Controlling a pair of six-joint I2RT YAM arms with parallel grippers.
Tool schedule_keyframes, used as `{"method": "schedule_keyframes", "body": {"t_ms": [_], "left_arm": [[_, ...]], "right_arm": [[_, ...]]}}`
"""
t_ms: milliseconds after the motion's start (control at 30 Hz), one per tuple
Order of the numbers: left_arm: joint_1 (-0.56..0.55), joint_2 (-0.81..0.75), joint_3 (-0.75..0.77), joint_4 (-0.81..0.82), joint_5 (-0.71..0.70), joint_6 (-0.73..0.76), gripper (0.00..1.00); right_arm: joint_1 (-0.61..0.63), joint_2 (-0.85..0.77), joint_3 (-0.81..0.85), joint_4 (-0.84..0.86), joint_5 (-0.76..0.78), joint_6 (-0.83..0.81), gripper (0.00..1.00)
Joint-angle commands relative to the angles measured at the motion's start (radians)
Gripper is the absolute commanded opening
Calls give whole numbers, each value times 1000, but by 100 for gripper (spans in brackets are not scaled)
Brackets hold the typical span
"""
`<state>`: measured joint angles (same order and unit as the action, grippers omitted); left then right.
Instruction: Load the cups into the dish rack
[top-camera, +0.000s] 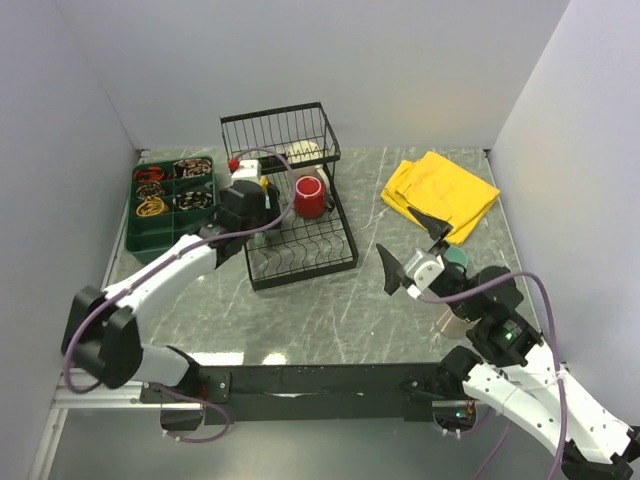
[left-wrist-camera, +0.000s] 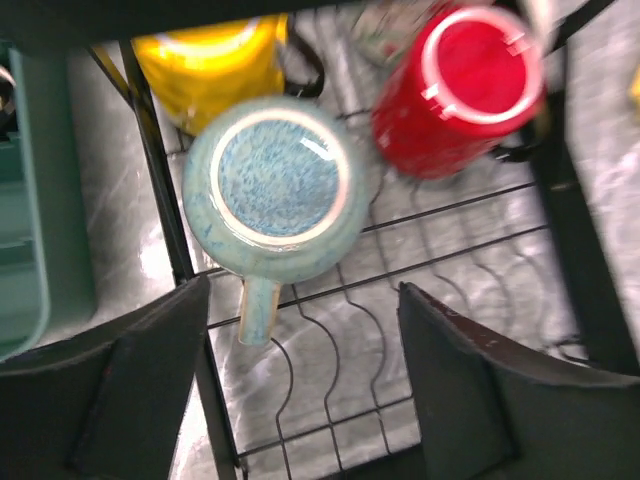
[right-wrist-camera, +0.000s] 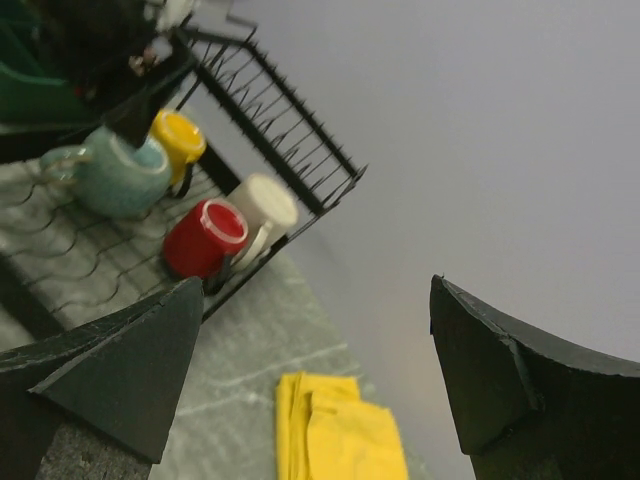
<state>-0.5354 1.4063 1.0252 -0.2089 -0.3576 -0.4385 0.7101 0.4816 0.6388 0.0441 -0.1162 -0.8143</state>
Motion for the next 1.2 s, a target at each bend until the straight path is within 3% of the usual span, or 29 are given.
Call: {"method": "schedule_keyframes", "body": {"t_ms": [0,33,100,267,400,533,767,1167], "left_arm": [[5,-113,12,-43,54,6,85],[3,-136,4,-50,49,10,93],[3,-205,-7,-79,19,15,99],[6,-421,-85,-89,55,12,96],[9,-564,-161,-76,182,-22,96],[9,-658,-246,-76,302,-80,96],[9,-768,-316,-89,379,-149,96],[9,-849,-382,-78,431,-233,96]], "right_arm": [[-38,73,137,-281,-13,60,100],[-70,90,157,-333,-25,60,100],[-122,158,209,-503,-109,60,100],[-436,313,332,-867,-367,-18,100],[-582,403,398,-980,-445,-59,100],[-705,465,475,-1067,-474,-55,100],[-928,469,457,-1240,-427,-149,98],[-1245,577,340,-1231,-272,-238,91]]}}
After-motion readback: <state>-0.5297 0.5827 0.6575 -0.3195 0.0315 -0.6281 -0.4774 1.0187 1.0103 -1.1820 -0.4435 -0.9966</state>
